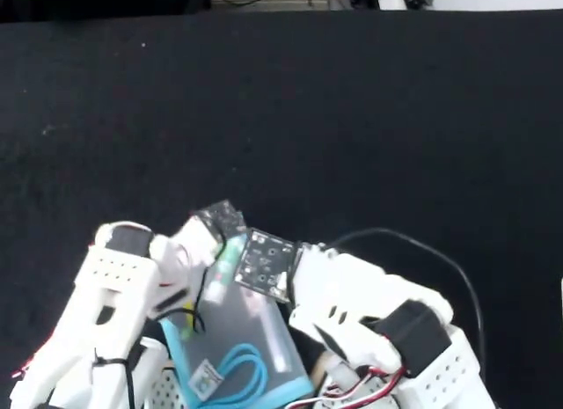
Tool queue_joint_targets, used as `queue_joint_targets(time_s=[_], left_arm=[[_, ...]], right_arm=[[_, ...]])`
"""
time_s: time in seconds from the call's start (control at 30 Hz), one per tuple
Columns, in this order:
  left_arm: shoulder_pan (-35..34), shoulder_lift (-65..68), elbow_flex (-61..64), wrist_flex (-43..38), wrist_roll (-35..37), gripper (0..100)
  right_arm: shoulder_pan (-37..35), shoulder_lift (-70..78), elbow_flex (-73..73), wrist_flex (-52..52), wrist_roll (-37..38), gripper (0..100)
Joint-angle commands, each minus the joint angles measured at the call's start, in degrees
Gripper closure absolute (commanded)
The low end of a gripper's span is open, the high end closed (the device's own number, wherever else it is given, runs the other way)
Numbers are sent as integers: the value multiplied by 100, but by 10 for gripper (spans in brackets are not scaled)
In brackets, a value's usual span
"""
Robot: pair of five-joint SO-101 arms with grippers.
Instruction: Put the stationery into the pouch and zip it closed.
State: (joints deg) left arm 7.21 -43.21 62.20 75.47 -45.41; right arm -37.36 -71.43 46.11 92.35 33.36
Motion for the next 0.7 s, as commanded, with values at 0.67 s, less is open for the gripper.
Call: queue_joint_targets(time_s=[0.67], left_arm=[[-391, 1371, -338, -3807, 2453, 726]], right_arm=[[53, -48, 295, -299, 44, 825]])
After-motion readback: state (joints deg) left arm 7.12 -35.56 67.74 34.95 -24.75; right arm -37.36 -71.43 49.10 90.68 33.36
